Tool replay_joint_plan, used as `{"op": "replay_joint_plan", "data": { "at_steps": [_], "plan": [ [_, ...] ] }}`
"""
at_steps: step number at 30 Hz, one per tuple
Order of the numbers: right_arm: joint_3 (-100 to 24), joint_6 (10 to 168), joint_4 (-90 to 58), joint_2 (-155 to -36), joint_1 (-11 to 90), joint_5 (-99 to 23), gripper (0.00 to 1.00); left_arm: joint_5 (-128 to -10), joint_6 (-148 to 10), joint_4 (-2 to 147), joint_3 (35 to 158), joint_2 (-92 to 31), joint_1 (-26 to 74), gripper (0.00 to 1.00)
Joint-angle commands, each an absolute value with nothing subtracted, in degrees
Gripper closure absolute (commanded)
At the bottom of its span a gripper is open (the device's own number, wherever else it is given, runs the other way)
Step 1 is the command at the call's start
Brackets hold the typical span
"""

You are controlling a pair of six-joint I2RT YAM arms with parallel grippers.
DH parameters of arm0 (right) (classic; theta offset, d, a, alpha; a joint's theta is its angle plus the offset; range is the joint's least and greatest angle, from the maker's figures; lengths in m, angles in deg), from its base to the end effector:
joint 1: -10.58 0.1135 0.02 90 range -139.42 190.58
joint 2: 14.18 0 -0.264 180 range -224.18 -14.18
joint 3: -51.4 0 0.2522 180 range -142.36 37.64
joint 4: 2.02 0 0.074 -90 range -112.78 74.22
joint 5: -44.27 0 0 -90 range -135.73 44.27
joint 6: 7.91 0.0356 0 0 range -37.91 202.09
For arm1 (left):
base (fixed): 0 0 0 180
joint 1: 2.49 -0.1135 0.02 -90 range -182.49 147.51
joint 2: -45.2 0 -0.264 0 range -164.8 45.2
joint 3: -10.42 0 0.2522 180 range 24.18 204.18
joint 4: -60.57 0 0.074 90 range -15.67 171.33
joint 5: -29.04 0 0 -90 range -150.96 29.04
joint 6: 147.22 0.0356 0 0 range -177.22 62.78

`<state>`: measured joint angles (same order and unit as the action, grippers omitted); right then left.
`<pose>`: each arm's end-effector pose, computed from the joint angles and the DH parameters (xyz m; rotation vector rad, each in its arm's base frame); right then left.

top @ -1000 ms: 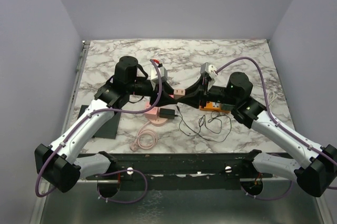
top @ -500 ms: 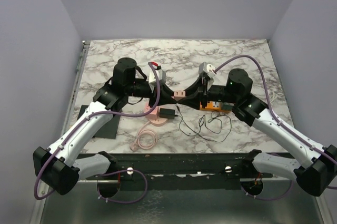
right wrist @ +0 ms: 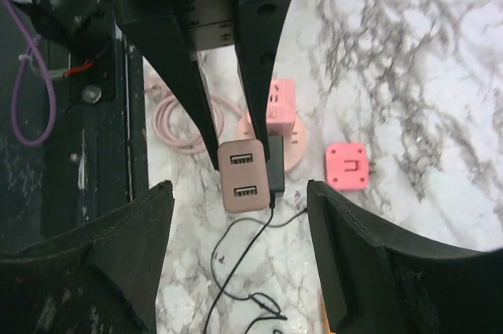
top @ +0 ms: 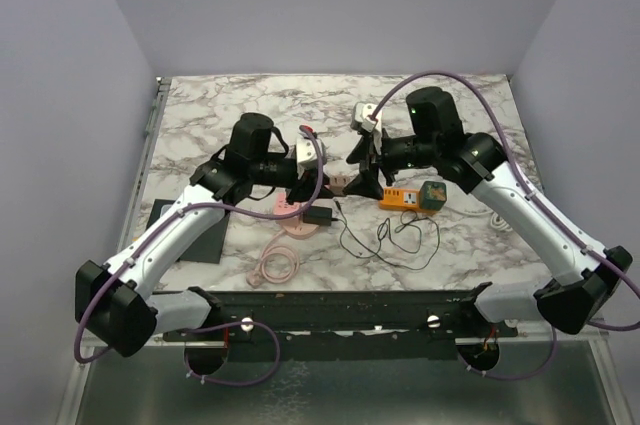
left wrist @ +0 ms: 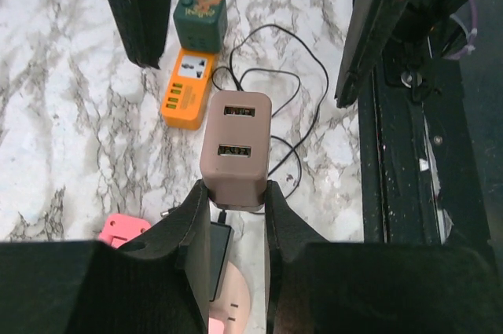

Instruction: Insert the plug

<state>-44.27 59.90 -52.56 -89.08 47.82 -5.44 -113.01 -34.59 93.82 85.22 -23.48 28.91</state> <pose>0.2049 0.1846 0.4076 -1.3801 1.5475 0.8916 0.2074 -0.1595 0.3426 1.3722 1.4393 -1.0167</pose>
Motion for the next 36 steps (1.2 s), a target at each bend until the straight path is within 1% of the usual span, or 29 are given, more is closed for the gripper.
{"op": "replay_joint_plan", "data": {
  "at_steps": [1,4,8,11,14,19,22,23,24,25,27,28,29,32,33,36],
  "plan": [
    [-46.2,54.9,-62.6,-91.6,47.9,-6.6,0.28,-111.8,-29.0,99.7,88.9,-27.0,29.8,1.0],
    [-46.1,54.9,-62.7,-92.4,48.1,-6.0,0.29,-112.5,-26.6,101.7,90.1,-28.9,29.9,1.0],
    [-45.0,54.2,-62.6,-93.6,48.8,-7.5,0.33,-113.4,-25.5,102.6,91.8,-30.7,30.5,1.0],
    [-43.2,53.8,-59.4,-93.4,49.8,-9.9,0.36,-114.1,-25.5,103.1,92.6,-31.5,30.9,1.0],
    [-41.0,53.7,-55.8,-93.3,50.1,-11.4,0.41,-115.2,-25.5,103.2,92.9,-31.6,31.0,1.0],
    [-39.4,54.0,-52.8,-93.6,50.4,-11.3,0.54,-116.3,-25.4,103.2,92.6,-30.4,31.1,1.0],
    [-39.1,53.9,-52.3,-93.5,50.5,-10.9,0.68,-116.7,-25.3,103.2,92.5,-29.9,31.1,1.0],
    [-38.8,54.2,-51.7,-93.4,50.5,-11.0,0.7,-116.7,-25.3,103.2,92.4,-29.8,31.2,1.0],
    [-38.4,54.6,-51.0,-93.2,50.4,-11.0,0.7,-116.8,-25.3,103.2,92.3,-29.8,31.3,1.0],
    [-38.1,54.7,-50.7,-93.0,50.4,-10.7,0.67,-116.9,-25.4,103.2,92.2,-29.8,31.4,1.0],
    [-37.5,54.7,-49.8,-92.7,50.5,-10.5,0.51,-116.9,-25.4,103.2,92.0,-29.7,31.6,1.0],
    [-37.0,55.2,-48.8,-92.4,50.5,-10.9,0.47,-116.9,-25.4,103.2,92.0,-29.6,31.6,1.0],
    [-36.5,55.1,-48.2,-92.2,50.4,-10.7,0.45,-116.9,-25.3,103.2,91.8,-29.5,31.6,1.0],
    [-35.6,55.0,-46.3,-91.6,50.5,-10.4,0.44,-116.7,-25.0,103.2,91.4,-28.9,31.7,1.0],
    [-35.7,54.7,-46.5,-91.7,50.5,-9.7,0.46,-116.6,-25.0,103.2,91.4,-28.8,31.7,1.0],
    [-36.8,54.5,-48.2,-92.4,50.4,-8.6,0.57,-116.6,-25.0,103.2,91.6,-28.6,31.7,1.0]
  ]
}}
